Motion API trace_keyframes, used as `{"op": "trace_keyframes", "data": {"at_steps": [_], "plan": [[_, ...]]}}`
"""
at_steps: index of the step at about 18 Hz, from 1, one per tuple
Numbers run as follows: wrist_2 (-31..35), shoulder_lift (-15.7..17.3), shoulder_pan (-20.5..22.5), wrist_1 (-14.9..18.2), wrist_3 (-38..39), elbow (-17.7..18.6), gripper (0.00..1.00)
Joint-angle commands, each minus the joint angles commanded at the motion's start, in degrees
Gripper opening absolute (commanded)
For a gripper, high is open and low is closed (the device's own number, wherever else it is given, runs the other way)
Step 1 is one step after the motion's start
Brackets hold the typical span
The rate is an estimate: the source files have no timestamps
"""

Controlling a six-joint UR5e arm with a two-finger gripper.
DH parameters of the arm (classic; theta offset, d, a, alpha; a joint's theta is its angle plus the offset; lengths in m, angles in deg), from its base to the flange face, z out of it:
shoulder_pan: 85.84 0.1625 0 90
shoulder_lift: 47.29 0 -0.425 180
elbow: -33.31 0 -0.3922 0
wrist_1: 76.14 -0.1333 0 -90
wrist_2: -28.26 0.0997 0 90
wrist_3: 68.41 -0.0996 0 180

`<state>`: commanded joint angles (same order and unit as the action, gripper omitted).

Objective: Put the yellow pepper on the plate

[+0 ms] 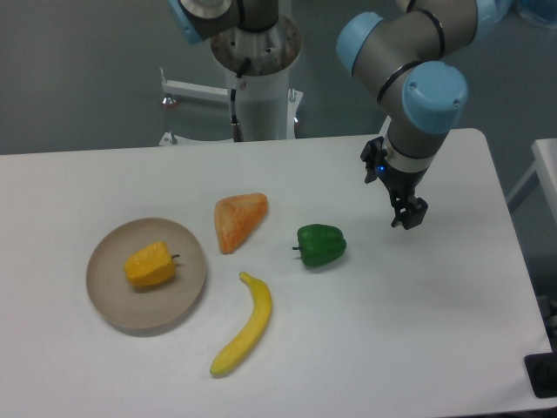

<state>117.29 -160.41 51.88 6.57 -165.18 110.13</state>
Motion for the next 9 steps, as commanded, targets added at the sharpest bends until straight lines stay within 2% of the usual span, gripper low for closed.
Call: {"op": "trace_keyframes", "data": {"at_steps": [9], "plan": [[0.0, 0.0, -0.2, -1.0, 0.0, 0.4, 1.00]]}}
